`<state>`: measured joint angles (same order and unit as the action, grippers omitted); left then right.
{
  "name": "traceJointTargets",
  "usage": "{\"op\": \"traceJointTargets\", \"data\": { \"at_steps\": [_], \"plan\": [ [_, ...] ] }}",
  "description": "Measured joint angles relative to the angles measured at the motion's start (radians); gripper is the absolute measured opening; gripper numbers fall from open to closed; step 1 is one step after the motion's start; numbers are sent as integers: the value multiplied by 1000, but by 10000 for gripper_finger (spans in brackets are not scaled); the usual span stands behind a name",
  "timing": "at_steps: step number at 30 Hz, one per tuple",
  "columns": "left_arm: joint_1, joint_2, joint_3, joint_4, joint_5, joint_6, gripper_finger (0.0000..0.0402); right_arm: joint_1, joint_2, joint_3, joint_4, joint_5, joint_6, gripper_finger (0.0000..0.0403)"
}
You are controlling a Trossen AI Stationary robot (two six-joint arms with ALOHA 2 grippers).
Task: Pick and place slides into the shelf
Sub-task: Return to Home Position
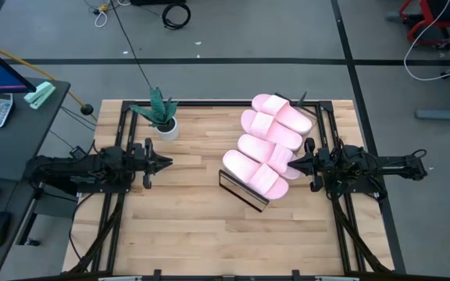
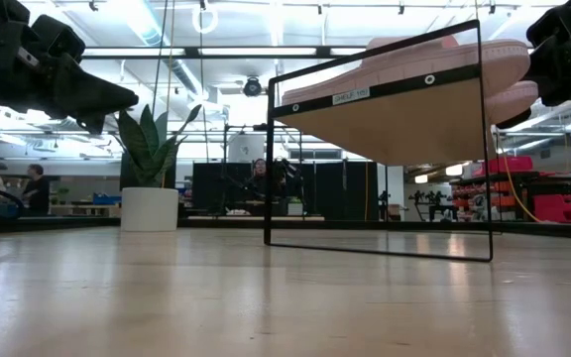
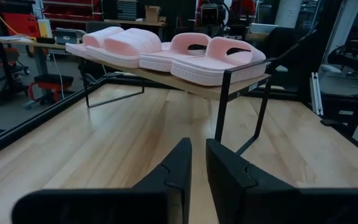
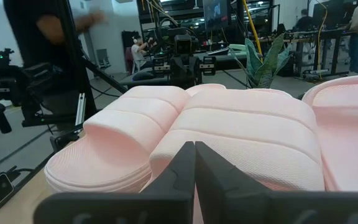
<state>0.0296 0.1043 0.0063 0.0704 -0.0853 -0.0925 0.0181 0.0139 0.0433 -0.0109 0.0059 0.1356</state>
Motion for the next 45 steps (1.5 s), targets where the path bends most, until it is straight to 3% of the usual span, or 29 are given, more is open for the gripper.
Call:
{"op": "traceJointTargets", "data": {
  "at_steps": [10, 45],
  "plan": [
    [0, 0, 0, 0, 0, 0, 64, 0, 0, 0, 0, 0, 0, 14],
    [0, 0, 0, 0, 0, 0, 52, 0, 0, 0, 0, 0, 0, 14]
  ]
}}
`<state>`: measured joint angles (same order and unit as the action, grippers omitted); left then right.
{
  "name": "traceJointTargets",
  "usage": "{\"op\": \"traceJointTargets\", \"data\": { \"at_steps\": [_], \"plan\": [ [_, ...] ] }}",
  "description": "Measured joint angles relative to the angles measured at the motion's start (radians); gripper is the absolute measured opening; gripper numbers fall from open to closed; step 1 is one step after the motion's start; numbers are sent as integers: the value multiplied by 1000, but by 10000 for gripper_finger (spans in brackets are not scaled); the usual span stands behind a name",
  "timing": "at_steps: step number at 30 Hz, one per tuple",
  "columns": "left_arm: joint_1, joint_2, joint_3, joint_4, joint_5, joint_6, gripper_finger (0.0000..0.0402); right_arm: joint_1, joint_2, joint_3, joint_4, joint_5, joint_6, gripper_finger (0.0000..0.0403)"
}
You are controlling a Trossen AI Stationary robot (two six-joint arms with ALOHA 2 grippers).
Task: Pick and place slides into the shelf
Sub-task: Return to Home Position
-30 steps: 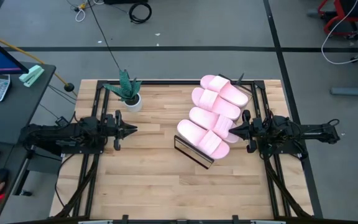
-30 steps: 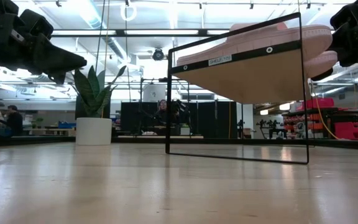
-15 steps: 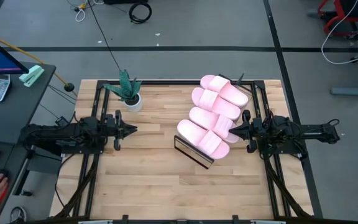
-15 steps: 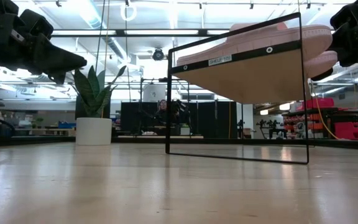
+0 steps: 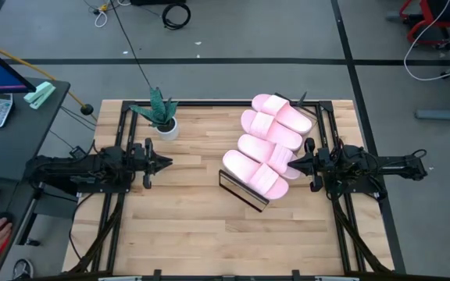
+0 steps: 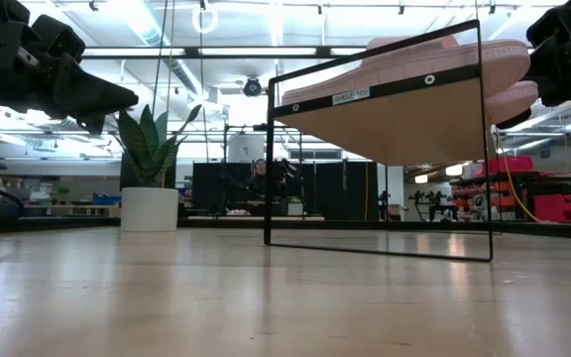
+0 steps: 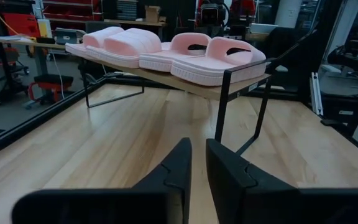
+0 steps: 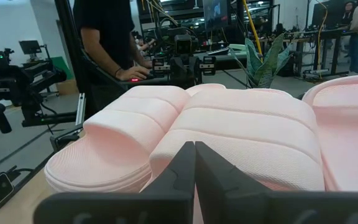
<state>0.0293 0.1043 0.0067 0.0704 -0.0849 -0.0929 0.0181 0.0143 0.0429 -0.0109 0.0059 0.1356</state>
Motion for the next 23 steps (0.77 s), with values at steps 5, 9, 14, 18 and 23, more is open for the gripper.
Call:
{"op": "traceJointTargets", "data": {
  "at_steps": [5, 9, 14, 18, 23],
  "plan": [
    [0, 0, 0, 0, 0, 0, 59, 0, 0, 0, 0, 0, 0, 14],
    [0, 0, 0, 0, 0, 0, 62, 0, 0, 0, 0, 0, 0, 14],
    [0, 0, 0, 0, 0, 0, 58, 0, 0, 0, 0, 0, 0, 14],
    [0, 0, 0, 0, 0, 0, 51, 0, 0, 0, 0, 0, 0, 14],
    [0, 0, 0, 0, 0, 0, 54, 0, 0, 0, 0, 0, 0, 14]
  ]
}}
